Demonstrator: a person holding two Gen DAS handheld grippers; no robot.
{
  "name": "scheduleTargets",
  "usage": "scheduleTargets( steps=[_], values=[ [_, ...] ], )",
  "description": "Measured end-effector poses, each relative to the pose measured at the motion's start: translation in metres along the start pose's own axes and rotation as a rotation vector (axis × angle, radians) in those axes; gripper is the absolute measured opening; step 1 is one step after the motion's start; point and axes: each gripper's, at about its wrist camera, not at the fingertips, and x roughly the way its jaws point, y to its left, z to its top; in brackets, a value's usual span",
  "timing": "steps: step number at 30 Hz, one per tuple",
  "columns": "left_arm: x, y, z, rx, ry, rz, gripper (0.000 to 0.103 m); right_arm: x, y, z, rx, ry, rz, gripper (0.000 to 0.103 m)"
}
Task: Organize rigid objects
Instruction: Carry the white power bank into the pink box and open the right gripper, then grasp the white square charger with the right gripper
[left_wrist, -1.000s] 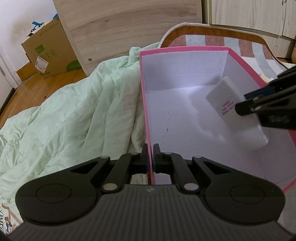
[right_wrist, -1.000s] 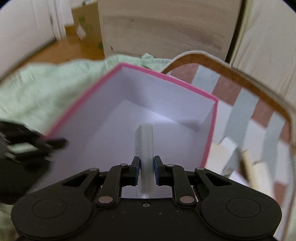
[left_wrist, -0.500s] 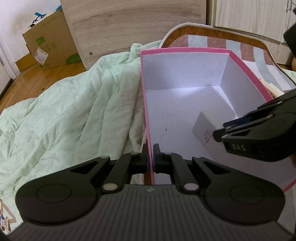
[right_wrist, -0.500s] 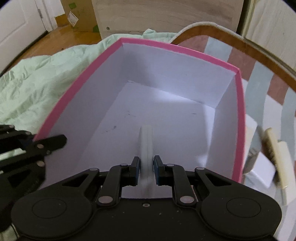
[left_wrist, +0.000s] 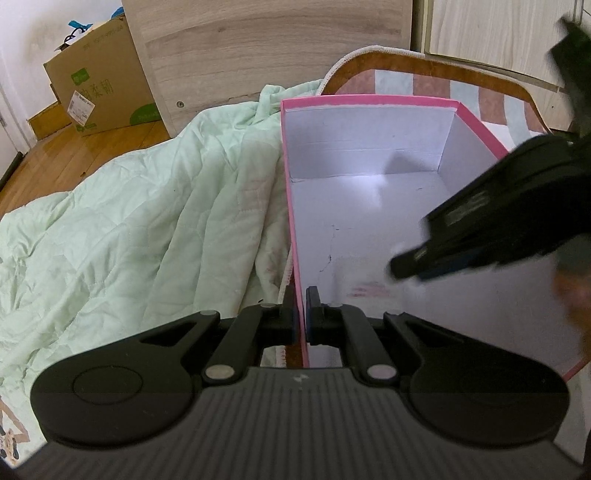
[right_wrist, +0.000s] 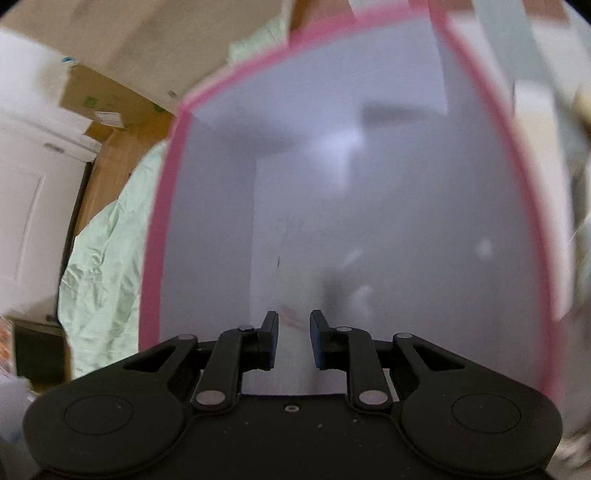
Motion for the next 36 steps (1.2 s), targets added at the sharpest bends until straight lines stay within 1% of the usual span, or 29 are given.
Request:
scheduleTargets(
  steps=[3, 5, 6, 8, 10, 13, 15, 18, 20, 21, 23, 24, 25, 26, 29, 30, 32, 36],
  values=[
    [0.0, -0.001, 0.0, 0.011, -0.003, 0.007, 0.003, -0.036, 0.012, -0.004, -0.156, -0.042, -0.006, 0.026],
    [0.0, -0.003, 0.0, 0.022, -0.005, 0.019, 0.004, -0.067, 0.016, -0.011, -0.227, -0.093, -0.011, 0.026],
    [0.0, -0.005, -0.001, 0.029, -0.006, 0.027, 0.004, -0.083, 0.014, -0.017, -0.243, -0.122, -0.018, 0.027],
    [0.001, -0.006, 0.0, 0.042, -0.008, 0.041, 0.004, -0.108, 0.004, -0.026, -0.241, -0.15, -0.041, 0.03],
    [0.002, -0.005, 0.001, 0.04, -0.008, 0.043, 0.004, -0.125, -0.013, -0.034, -0.223, -0.164, -0.089, 0.032],
    [0.003, -0.004, 0.001, 0.046, -0.011, 0.05, 0.004, -0.138, -0.044, -0.049, -0.193, -0.149, -0.15, 0.036],
    [0.003, -0.004, 0.002, 0.044, -0.01, 0.05, 0.004, -0.137, -0.064, -0.058, -0.176, -0.127, -0.223, 0.038],
    [0.004, -0.005, 0.002, 0.047, -0.008, 0.054, 0.004, -0.128, -0.088, -0.065, -0.165, -0.071, -0.28, 0.041],
    [0.004, -0.005, 0.002, 0.049, -0.007, 0.057, 0.004, -0.121, -0.098, -0.07, -0.183, -0.049, -0.344, 0.047],
    [0.003, -0.006, 0.002, 0.05, -0.007, 0.058, 0.004, -0.118, -0.102, -0.073, -0.201, -0.038, -0.37, 0.049],
    [0.004, -0.006, 0.002, 0.051, -0.009, 0.057, 0.004, -0.11, -0.109, -0.079, -0.24, -0.018, -0.429, 0.057],
    [0.004, -0.005, 0.002, 0.051, -0.009, 0.056, 0.004, -0.106, -0.112, -0.082, -0.263, -0.007, -0.457, 0.059],
    [0.004, -0.004, 0.001, 0.048, -0.009, 0.055, 0.004, -0.102, -0.114, -0.084, -0.29, 0.002, -0.473, 0.063],
    [0.004, -0.004, 0.002, 0.046, -0.01, 0.052, 0.004, -0.098, -0.115, -0.085, -0.324, 0.011, -0.484, 0.067],
    [0.005, -0.002, 0.002, 0.045, -0.014, 0.05, 0.005, -0.091, -0.118, -0.091, -0.396, 0.011, -0.526, 0.071],
    [0.005, -0.001, 0.002, 0.045, -0.016, 0.05, 0.005, -0.088, -0.123, -0.089, -0.393, 0.014, -0.533, 0.071],
    [0.006, 0.0, 0.002, 0.041, -0.02, 0.05, 0.005, -0.087, -0.131, -0.086, -0.355, 0.007, -0.516, 0.074],
    [0.006, 0.001, 0.002, 0.042, -0.021, 0.05, 0.005, -0.09, -0.139, -0.079, -0.314, -0.02, -0.504, 0.073]
  ],
)
